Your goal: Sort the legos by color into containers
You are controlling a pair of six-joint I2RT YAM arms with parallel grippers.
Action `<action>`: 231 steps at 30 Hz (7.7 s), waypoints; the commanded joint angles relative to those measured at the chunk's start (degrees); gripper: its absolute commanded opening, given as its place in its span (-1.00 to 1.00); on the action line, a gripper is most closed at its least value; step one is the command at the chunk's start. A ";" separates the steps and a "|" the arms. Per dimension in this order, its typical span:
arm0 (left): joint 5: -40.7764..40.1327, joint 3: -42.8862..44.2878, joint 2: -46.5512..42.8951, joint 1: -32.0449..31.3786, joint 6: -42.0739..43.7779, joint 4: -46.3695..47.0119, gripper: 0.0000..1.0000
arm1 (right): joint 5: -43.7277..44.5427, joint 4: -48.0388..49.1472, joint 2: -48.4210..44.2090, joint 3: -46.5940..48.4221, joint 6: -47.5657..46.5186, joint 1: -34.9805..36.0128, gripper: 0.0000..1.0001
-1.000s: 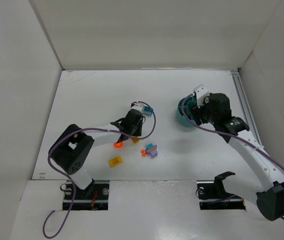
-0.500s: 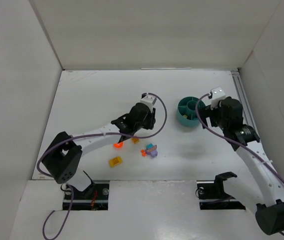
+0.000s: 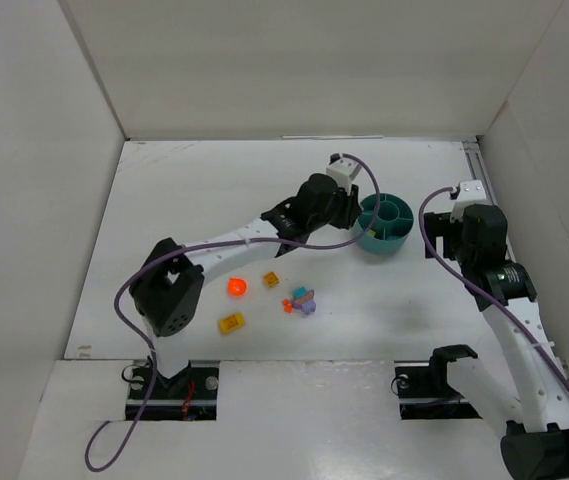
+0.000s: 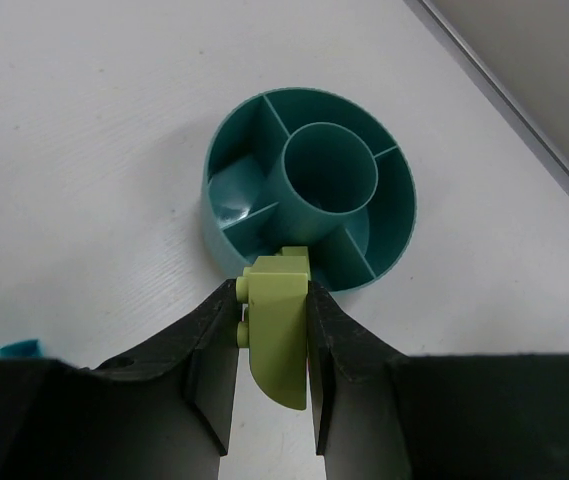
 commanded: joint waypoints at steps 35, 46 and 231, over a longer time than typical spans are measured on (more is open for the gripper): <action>-6.76 12.40 14.74 -3.92 -8.72 6.07 -0.05 | -4.79 -1.09 -1.77 -0.19 -4.14 -0.39 1.00; -7.99 -0.61 -0.10 -3.92 -8.20 9.06 0.94 | -10.23 0.83 -3.96 -1.86 -8.52 -0.39 1.00; -13.96 -39.55 -29.83 -9.98 -34.66 -34.09 0.86 | -21.93 20.61 31.28 12.03 -16.88 13.85 0.65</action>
